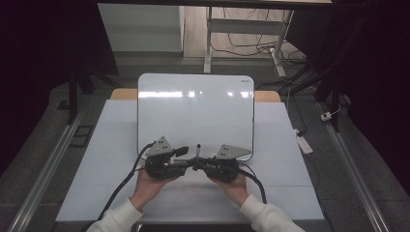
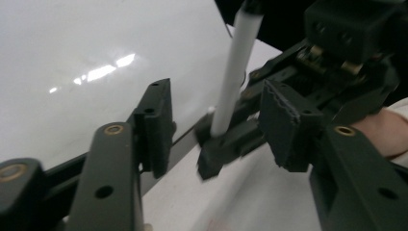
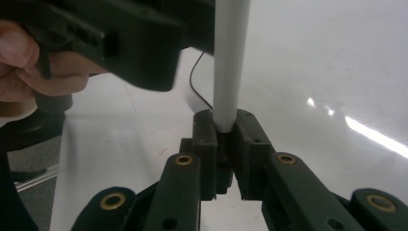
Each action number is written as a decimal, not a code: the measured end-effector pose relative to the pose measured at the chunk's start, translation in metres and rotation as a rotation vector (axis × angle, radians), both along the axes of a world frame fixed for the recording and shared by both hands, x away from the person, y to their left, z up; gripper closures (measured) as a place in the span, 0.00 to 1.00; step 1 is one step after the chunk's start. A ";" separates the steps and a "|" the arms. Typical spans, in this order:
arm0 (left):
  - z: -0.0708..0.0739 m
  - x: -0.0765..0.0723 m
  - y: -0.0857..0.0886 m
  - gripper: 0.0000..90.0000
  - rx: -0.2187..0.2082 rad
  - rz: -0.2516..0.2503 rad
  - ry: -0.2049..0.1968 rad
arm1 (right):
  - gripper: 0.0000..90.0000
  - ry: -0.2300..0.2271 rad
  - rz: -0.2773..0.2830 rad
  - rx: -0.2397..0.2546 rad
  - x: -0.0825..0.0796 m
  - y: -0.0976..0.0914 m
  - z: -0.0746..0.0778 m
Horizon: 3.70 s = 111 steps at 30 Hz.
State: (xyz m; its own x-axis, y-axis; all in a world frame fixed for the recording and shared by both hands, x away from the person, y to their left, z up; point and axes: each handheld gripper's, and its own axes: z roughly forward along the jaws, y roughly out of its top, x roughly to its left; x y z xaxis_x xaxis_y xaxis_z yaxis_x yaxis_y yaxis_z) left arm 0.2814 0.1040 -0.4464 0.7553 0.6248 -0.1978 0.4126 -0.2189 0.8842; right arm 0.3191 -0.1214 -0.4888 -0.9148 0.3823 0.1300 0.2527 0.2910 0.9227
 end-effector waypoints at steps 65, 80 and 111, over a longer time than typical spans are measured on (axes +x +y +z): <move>-0.025 0.062 0.081 0.82 0.403 0.509 0.022 | 0.59 0.006 -0.257 0.086 -0.032 -0.142 0.014; -0.008 0.042 0.098 0.52 0.264 0.405 0.001 | 0.56 -0.034 -0.275 0.036 -0.029 -0.156 0.010; -0.056 -0.040 0.119 0.30 0.227 0.255 0.114 | 0.49 -0.148 -0.372 -0.202 -0.019 -0.202 -0.013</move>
State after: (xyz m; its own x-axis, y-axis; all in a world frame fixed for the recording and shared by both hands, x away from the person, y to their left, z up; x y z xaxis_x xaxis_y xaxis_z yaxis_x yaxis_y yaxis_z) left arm 0.2415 0.2229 -0.5026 0.5501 0.8283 -0.1066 0.5729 -0.2813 0.7698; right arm 0.2997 -0.3236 -0.5017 -0.7134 0.6932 -0.1027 0.2438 0.3830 0.8910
